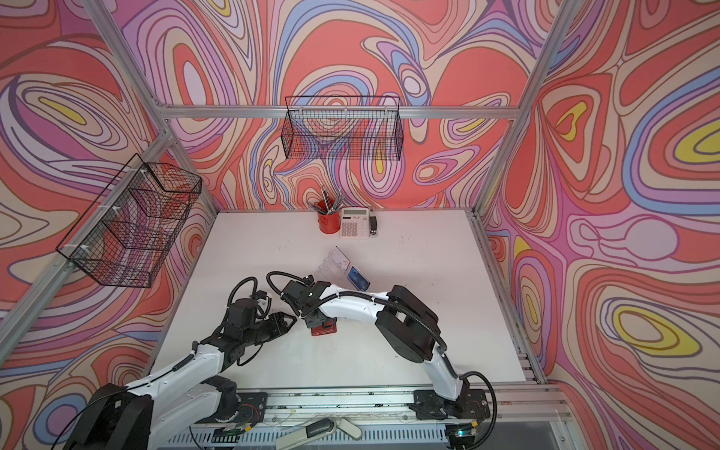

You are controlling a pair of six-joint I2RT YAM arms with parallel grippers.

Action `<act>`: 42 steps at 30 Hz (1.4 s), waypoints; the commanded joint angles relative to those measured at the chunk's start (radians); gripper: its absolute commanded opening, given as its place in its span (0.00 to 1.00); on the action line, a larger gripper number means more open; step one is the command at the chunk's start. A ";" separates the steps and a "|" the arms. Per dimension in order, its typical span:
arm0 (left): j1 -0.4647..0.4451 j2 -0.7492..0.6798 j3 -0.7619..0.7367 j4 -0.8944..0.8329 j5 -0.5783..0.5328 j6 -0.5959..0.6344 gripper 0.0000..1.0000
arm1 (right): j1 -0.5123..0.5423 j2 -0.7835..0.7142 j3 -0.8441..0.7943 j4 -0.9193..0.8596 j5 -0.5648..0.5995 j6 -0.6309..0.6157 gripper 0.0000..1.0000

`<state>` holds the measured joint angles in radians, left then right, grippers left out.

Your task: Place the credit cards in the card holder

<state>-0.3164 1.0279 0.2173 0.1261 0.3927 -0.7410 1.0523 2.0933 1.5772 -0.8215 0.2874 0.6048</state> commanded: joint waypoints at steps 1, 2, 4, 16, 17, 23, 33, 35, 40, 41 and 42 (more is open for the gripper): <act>-0.018 0.015 -0.008 0.038 -0.023 -0.018 0.49 | -0.009 -0.037 -0.031 -0.021 0.008 0.023 0.00; -0.021 0.020 -0.011 0.045 -0.024 -0.021 0.49 | -0.008 -0.046 -0.036 -0.017 0.012 0.025 0.00; -0.027 0.032 -0.011 0.057 -0.024 -0.023 0.49 | -0.009 -0.067 -0.055 0.002 0.006 0.024 0.00; -0.084 0.137 0.003 0.136 -0.018 -0.024 0.49 | -0.009 -0.115 -0.092 0.069 -0.023 0.013 0.00; -0.087 0.148 0.004 0.144 -0.017 -0.024 0.49 | -0.009 -0.115 -0.090 0.074 -0.027 0.013 0.00; -0.104 0.246 0.015 0.215 -0.016 -0.024 0.48 | -0.009 -0.099 -0.082 0.086 -0.041 0.008 0.00; -0.120 0.416 0.040 0.311 -0.013 -0.034 0.43 | -0.009 -0.098 -0.090 0.105 -0.060 0.003 0.00; -0.122 0.422 0.050 0.283 -0.033 -0.027 0.42 | -0.008 -0.097 -0.096 0.110 -0.065 0.004 0.00; -0.131 0.404 0.074 0.175 -0.092 -0.009 0.38 | -0.009 -0.099 -0.107 0.132 -0.084 0.001 0.00; -0.134 0.397 0.074 0.162 -0.096 -0.008 0.38 | -0.009 -0.099 -0.109 0.136 -0.086 0.001 0.00; -0.138 0.391 0.075 0.152 -0.098 -0.005 0.38 | -0.009 -0.097 -0.111 0.138 -0.086 0.001 0.00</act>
<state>-0.4465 1.4086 0.3096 0.4686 0.3683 -0.7605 1.0473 2.0159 1.4811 -0.7040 0.2127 0.6075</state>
